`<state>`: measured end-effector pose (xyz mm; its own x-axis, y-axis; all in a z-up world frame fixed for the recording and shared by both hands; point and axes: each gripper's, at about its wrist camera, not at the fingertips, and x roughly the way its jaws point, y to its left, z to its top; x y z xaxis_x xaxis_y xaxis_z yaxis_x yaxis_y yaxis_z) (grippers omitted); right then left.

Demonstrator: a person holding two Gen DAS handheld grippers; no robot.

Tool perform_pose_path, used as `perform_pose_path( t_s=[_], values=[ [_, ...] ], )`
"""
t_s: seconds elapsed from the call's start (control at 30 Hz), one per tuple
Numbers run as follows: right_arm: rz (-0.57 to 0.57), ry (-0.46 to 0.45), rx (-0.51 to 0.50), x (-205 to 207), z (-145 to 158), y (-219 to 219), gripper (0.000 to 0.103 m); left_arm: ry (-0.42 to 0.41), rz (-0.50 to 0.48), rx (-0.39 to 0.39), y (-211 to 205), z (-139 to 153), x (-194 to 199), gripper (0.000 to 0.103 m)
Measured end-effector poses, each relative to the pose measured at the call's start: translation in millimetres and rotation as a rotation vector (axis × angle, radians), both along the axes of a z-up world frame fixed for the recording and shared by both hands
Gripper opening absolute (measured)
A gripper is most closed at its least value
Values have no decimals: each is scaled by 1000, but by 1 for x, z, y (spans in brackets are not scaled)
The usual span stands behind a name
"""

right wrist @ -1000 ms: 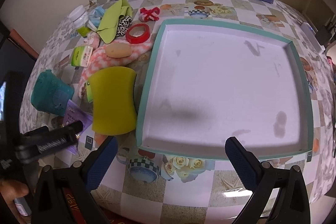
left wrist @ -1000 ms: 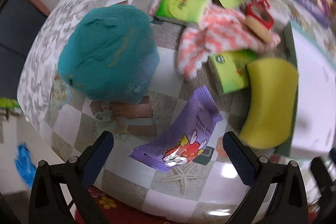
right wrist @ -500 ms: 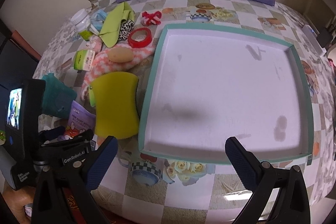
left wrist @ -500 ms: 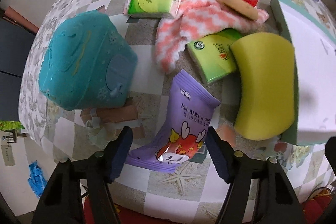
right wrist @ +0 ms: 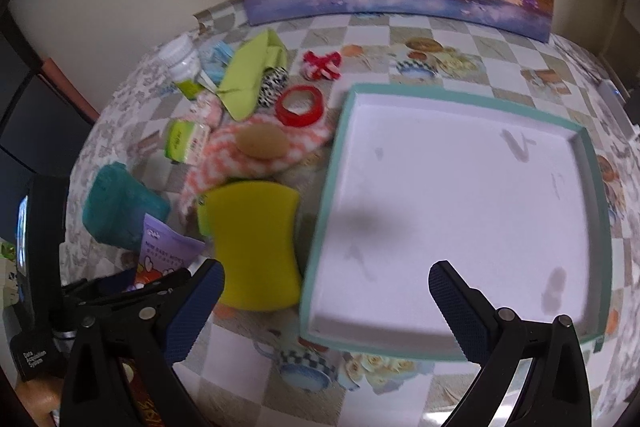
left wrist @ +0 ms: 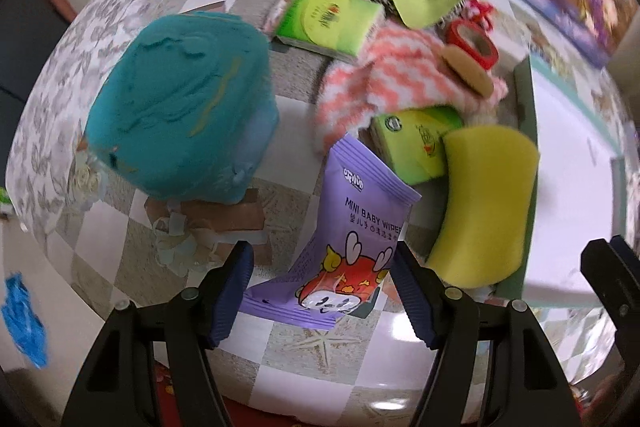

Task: Organize soft objects
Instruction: 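Grasp the purple wipes pack with the left tool while the right tool grasps the yellow sponge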

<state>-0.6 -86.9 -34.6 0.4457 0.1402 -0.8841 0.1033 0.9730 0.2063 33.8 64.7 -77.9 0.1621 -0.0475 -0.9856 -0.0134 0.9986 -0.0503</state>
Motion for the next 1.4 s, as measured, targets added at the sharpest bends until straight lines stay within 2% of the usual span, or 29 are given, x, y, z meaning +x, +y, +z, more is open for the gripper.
perform_pose_path(
  t_s=[0.13,0.3,0.43,0.8,1.1,1.4],
  values=[
    [22,-13,20,7,1,6,103,-21,37,-60,17,10,0,71],
    [38,-15,68,15,-1,10,103,-53,69,-72,33,23,1,71],
    [49,5,72,23,-5,17,103,-44,83,-73,45,27,4,71],
    [139,95,64,34,-27,42,89,-43,199,-104,78,29,-16,71],
    [165,100,57,40,-31,54,83,-41,244,-116,99,30,-28,71],
    [174,129,18,44,-43,61,75,-22,277,-130,119,18,-32,71]
  ],
)
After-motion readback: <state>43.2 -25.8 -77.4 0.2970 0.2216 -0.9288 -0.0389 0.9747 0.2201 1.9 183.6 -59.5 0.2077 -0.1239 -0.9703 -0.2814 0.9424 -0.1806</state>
